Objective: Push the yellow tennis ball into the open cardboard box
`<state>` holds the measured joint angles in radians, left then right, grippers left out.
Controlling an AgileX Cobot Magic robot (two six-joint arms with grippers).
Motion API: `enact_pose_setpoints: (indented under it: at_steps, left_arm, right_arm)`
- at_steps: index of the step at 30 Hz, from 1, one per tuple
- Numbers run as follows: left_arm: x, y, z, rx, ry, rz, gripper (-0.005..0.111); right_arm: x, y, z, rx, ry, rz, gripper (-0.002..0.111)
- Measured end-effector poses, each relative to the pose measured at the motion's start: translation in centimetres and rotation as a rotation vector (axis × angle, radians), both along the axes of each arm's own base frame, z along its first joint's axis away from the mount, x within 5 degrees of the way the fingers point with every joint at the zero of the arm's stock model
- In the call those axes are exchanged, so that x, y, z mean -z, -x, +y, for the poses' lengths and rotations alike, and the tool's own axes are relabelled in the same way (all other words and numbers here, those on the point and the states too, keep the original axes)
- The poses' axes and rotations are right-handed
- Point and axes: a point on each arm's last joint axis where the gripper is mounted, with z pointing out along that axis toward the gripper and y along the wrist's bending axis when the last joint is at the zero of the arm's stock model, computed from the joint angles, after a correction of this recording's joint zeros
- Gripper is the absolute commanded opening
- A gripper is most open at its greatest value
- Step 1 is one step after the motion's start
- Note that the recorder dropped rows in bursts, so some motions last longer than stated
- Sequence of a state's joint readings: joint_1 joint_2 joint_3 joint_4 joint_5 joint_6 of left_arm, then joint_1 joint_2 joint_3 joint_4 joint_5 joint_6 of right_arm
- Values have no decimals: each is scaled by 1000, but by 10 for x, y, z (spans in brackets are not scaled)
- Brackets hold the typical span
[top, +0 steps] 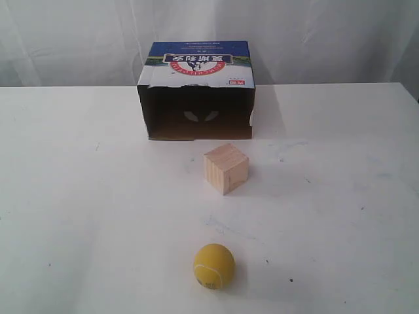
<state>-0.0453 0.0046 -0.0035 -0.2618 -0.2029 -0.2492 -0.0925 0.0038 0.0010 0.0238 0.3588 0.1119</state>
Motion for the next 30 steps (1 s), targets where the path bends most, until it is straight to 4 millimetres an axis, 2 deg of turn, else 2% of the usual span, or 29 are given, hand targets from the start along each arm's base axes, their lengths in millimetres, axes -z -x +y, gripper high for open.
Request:
enact_pose_setpoints:
  at_steps: [3,6,8,9,11,13,15,17,19,20,23,25,27,30]
  left_arm:
    - [-19,4,9,-70,150,-217,0]
    - [-38,7,19,-115,413,-326,0]
    - [-61,6,23,-142,507,-364,0]
    - [-76,6,24,-153,499,-385,0]
    - [-110,-2,24,-177,384,-403,0]
    - [-142,-16,18,-179,155,-402,0]
    - [-173,-41,7,-130,-121,-328,0]
    - [-187,-74,-2,-54,-311,-144,0]
    - [-191,-103,-6,15,-400,107,0]
    - [-183,-118,-7,53,-427,286,0]
    - [-139,-145,-8,174,-450,830,0]
    - [-111,-151,-13,290,-444,1089,0]
    - [-92,-147,-24,475,-417,1205,0]
    - [-82,-137,-48,745,-282,1139,0]
  right_arm:
    - [0,0,0,0,0,0,0]
    - [0,0,0,0,0,0,0]
    - [0,0,0,0,0,0,0]
    - [0,0,0,0,0,0,0]
    - [0,0,0,0,0,0,0]
    - [0,0,0,0,0,0,0]
    - [0,0,0,0,0,0,0]
    - [0,0,0,0,0,0,0]
    - [0,0,0,0,0,0,0]
    - [0,0,0,0,0,0,0]
    - [0,0,0,0,0,0,0]
    - [0,0,0,0,0,0,0]
    - [0,0,0,0,0,0,0]
    - [0,0,0,0,0,0,0]
